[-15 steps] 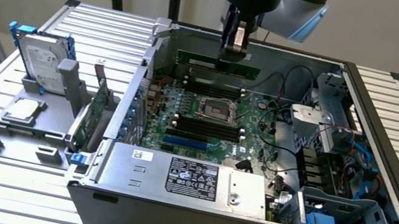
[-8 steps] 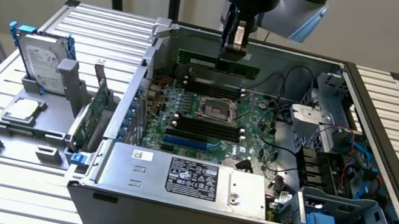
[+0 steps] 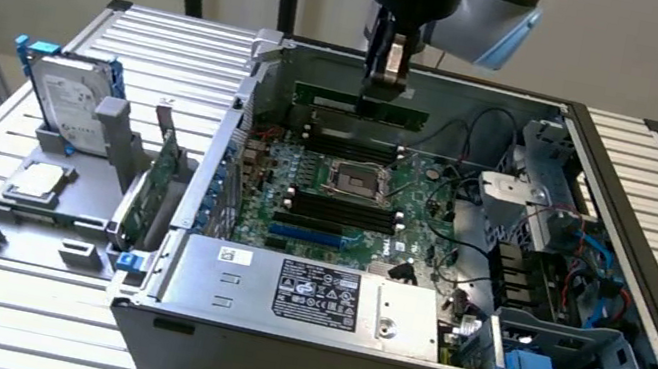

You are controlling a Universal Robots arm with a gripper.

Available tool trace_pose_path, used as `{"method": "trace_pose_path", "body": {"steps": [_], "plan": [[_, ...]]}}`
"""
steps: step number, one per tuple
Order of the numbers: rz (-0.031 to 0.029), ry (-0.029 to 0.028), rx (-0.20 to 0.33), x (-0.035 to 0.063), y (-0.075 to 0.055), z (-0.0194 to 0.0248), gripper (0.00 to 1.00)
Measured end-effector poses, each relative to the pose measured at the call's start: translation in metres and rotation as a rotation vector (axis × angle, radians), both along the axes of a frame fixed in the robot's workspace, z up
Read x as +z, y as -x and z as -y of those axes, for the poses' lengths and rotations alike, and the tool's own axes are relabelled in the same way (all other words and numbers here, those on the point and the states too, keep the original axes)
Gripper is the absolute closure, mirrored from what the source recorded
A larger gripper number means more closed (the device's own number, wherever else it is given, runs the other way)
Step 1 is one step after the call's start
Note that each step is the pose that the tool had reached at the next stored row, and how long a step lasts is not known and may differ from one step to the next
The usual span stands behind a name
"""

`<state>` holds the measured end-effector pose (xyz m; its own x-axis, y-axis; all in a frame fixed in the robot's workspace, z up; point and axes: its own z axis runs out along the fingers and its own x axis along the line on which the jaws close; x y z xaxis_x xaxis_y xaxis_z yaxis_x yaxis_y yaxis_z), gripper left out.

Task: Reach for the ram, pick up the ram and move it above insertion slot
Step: 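Pick up the ram and move it above insertion slot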

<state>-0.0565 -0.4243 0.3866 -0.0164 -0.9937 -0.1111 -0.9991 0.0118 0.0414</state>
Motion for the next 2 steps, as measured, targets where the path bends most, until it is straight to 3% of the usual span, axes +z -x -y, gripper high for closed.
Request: {"method": "trace_pose_path", "body": {"steps": [2], "plan": [[0.0, 0.0, 0.0, 0.0, 0.0, 0.0, 0.87]]}}
